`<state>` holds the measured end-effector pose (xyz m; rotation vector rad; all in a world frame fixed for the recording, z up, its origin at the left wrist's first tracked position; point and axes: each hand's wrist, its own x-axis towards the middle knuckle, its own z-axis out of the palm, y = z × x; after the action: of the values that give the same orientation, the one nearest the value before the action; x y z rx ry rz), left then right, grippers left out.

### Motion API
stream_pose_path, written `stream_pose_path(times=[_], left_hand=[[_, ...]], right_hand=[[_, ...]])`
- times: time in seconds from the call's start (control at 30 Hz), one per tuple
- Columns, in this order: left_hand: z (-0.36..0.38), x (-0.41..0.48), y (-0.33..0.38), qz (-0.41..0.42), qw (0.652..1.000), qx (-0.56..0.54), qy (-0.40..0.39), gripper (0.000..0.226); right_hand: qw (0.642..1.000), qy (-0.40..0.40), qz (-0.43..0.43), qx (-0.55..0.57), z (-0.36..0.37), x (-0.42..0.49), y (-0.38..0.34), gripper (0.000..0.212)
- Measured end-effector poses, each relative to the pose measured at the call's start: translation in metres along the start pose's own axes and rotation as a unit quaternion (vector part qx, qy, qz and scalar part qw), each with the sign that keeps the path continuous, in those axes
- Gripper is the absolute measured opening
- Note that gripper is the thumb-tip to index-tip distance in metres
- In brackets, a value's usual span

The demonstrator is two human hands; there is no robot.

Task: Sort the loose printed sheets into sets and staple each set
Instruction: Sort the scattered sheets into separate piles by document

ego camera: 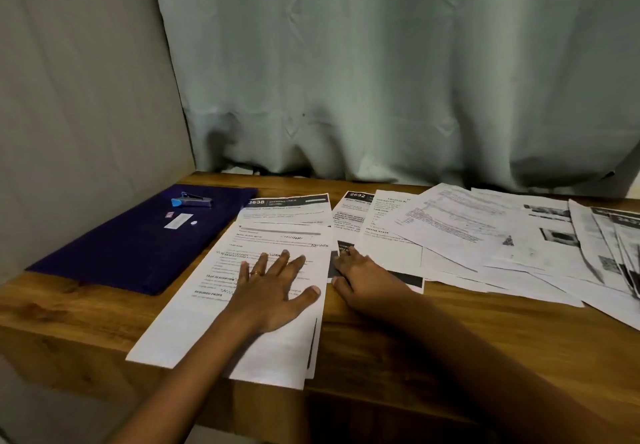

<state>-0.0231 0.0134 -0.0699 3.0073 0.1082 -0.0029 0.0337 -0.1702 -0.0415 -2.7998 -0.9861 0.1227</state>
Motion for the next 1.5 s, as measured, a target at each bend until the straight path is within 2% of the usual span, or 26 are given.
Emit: stream_pose_path(times=[0.07,0.23,0.33,0.47,0.57,0.63,0.67,0.8,0.87,0.93,1.07,1.17,1.23,1.37,1.43,1.5], left_hand=[[0.0,0.0,-0.001,-0.006,1.0,-0.001,0.006,0.112],[0.0,0.003,0.0,-0.016,1.0,0.001,0.016,0.086],[0.001,0.004,-0.002,-0.023,1.0,0.001,0.015,0.084],[0.0,0.004,-0.003,-0.023,1.0,0.0,0.016,0.076],[-0.001,0.003,-0.001,-0.022,1.0,-0.002,0.015,0.072],[-0.003,0.002,0.0,-0.02,1.0,-0.01,0.017,0.071],[-0.005,0.002,0.001,-0.015,1.0,-0.016,0.021,0.071],[-0.014,-0.001,0.014,0.04,0.997,-0.044,0.043,0.078],[-0.014,-0.001,0.024,0.058,0.996,-0.052,0.035,0.081],[-0.009,0.001,0.03,0.062,0.997,-0.038,0.013,0.082],[-0.001,0.006,0.03,0.055,0.998,-0.028,0.012,0.063],[0.0,0.007,0.031,0.058,0.998,-0.032,0.021,0.058],[-0.002,0.007,0.032,0.064,0.997,-0.039,0.017,0.06],[-0.006,0.006,0.037,0.06,0.997,-0.049,0.013,0.055],[-0.007,0.006,0.038,0.061,0.997,-0.051,0.011,0.054],[-0.008,0.006,0.039,0.063,0.997,-0.047,0.006,0.054]], right_hand=[[0.998,-0.02,-0.006,-0.051,0.002,0.005,0.002,0.055],[0.992,-0.039,-0.029,-0.119,0.0,0.002,0.004,0.055],[0.991,-0.031,-0.057,-0.12,-0.007,-0.016,0.004,0.055],[0.997,-0.004,-0.056,-0.06,-0.008,-0.047,0.008,0.051],[0.999,0.032,-0.013,0.024,-0.009,-0.062,0.01,0.038],[0.989,0.071,0.057,0.116,-0.012,-0.061,0.008,0.025],[0.98,0.09,0.094,0.151,-0.014,-0.057,0.007,0.025],[0.959,0.114,0.181,0.186,-0.016,-0.031,0.009,0.064],[0.953,0.127,0.195,0.193,-0.017,-0.022,0.006,0.071],[0.956,0.131,0.201,0.166,-0.018,-0.017,0.001,0.07],[0.961,0.109,0.224,0.119,-0.019,-0.009,-0.004,0.063],[0.96,0.093,0.239,0.11,-0.021,-0.003,-0.003,0.061],[0.953,0.088,0.257,0.131,-0.021,0.0,-0.001,0.064],[0.916,0.092,0.31,0.237,-0.024,0.001,0.003,0.071],[0.904,0.105,0.315,0.27,-0.023,-0.001,0.006,0.063],[0.893,0.138,0.298,0.307,-0.021,-0.007,0.01,0.039]])
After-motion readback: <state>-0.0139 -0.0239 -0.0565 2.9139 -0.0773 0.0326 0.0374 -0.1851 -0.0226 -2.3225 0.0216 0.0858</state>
